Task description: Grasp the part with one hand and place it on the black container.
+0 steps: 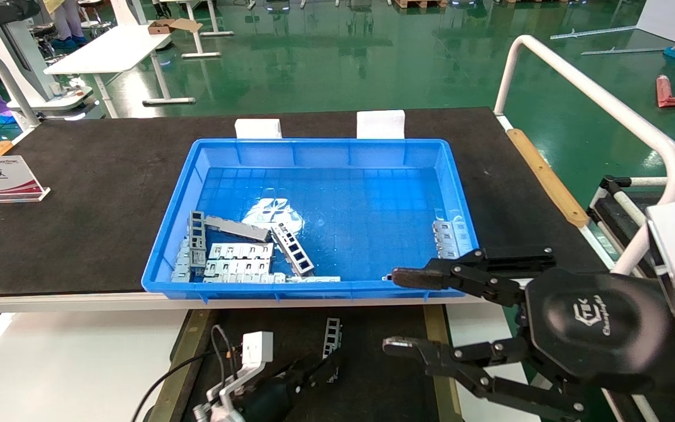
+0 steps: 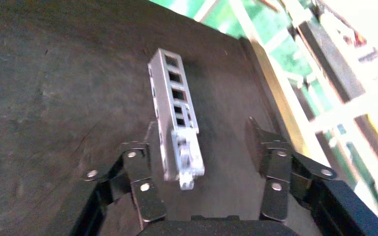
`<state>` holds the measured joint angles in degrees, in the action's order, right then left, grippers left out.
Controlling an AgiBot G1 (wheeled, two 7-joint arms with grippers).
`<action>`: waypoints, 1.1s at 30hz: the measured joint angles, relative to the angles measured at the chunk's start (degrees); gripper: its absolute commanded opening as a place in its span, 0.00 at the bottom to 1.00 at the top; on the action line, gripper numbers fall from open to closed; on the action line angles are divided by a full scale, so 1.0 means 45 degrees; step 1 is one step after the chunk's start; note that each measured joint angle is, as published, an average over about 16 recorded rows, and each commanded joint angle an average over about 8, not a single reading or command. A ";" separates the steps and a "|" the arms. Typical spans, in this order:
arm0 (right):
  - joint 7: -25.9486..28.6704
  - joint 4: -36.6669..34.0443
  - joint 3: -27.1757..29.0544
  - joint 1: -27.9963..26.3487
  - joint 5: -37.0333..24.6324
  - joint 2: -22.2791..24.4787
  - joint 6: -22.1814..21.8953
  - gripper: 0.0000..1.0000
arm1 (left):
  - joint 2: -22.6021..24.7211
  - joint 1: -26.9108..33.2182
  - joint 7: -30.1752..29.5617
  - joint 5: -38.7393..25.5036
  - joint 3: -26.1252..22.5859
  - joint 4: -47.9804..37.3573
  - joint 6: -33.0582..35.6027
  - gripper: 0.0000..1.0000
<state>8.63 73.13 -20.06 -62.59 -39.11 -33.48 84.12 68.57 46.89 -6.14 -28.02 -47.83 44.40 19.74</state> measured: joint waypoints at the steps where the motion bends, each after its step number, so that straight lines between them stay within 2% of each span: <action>1: 0.0000 0.0000 0.0000 0.0000 0.0000 0.0000 0.0000 1.00 | -0.0207 -0.0027 0.0049 -0.0108 -0.0093 0.0160 0.0170 1.00; 9: -0.0001 0.0000 -0.0002 -0.0001 0.0001 0.0001 -0.0001 1.00 | -0.2241 -0.0159 0.0165 -0.0920 -0.0865 0.1788 0.1757 1.00; 20: -0.0002 0.0000 -0.0005 -0.0001 0.0003 0.0002 -0.0002 1.00 | -0.5062 0.0152 -0.0475 -0.1395 -0.1378 0.4582 0.3535 1.00; 33: -0.0004 0.0000 -0.0007 -0.0002 0.0005 0.0003 -0.0003 1.00 | -0.7072 0.0783 -0.1082 -0.1230 -0.1181 0.6882 0.4837 1.00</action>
<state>8.62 73.13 -20.10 -62.59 -39.09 -33.47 84.11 36.75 50.41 -11.01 -33.56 -53.14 75.37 41.51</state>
